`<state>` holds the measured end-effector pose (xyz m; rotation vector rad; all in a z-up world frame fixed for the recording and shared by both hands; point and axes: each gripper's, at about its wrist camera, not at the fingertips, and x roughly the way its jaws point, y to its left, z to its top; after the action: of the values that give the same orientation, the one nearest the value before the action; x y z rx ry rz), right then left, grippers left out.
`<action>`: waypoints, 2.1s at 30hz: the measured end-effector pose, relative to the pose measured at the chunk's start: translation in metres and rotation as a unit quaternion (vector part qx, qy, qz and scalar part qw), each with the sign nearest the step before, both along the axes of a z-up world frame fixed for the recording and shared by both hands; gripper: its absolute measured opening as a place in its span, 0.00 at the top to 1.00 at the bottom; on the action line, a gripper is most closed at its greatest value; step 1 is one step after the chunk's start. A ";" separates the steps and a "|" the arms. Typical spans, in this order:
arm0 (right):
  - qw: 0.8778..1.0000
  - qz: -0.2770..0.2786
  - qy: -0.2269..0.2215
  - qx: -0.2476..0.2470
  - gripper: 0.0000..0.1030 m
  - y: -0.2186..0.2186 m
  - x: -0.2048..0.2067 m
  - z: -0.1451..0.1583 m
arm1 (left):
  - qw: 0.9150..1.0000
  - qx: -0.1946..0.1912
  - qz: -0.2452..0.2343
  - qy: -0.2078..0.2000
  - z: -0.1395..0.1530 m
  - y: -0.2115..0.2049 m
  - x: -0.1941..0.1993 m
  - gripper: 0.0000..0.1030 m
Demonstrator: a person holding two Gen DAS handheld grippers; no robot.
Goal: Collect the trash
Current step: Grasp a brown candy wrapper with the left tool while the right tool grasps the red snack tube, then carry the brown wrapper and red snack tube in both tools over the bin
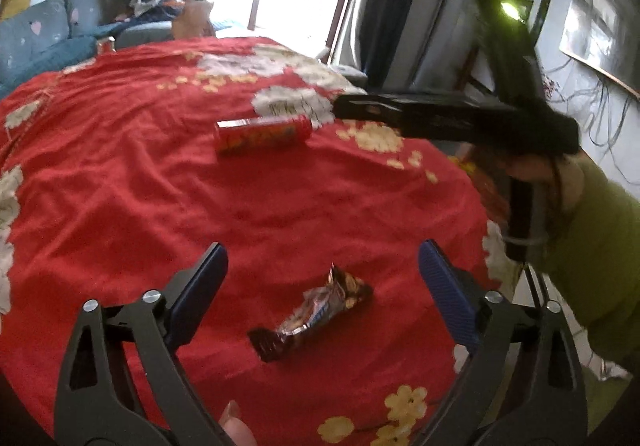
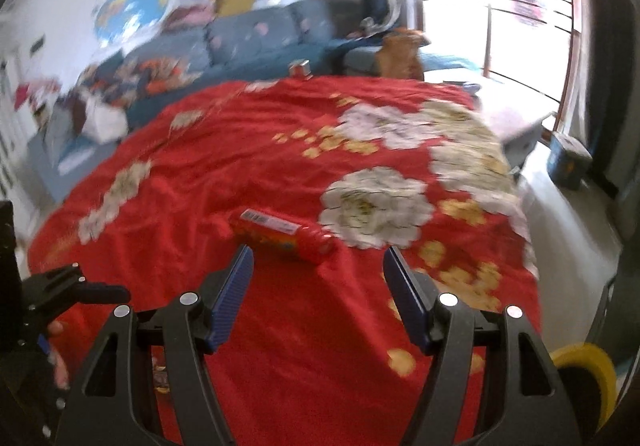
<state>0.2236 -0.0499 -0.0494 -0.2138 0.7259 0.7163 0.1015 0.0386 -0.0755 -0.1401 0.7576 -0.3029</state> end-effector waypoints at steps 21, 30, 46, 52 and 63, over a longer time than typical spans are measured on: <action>0.987 0.105 0.010 -0.121 0.49 0.076 0.035 -0.046 | 0.997 0.022 -0.043 0.057 -0.028 -0.009 0.001 0.59; 0.997 0.039 0.047 -0.048 0.65 0.039 0.028 -0.040 | 0.997 0.017 -0.034 0.061 -0.030 -0.006 0.002 0.88; 0.992 -0.058 0.062 0.096 0.68 -0.049 -0.008 -0.017 | 0.999 -0.002 -0.028 0.022 -0.004 -0.025 0.006 0.90; 0.989 -0.086 0.041 0.112 0.68 -0.083 -0.022 0.000 | 0.999 -0.009 -0.037 0.000 0.012 -0.040 0.012 0.90; 0.981 -0.151 0.014 0.123 0.68 -0.150 -0.038 0.017 | 0.997 -0.015 -0.068 -0.026 0.033 -0.079 0.027 0.90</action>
<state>0.1856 -0.1996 -0.0325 0.1316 0.6703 0.5126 0.1288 -0.0408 -0.0420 -0.1080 0.7130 -0.4466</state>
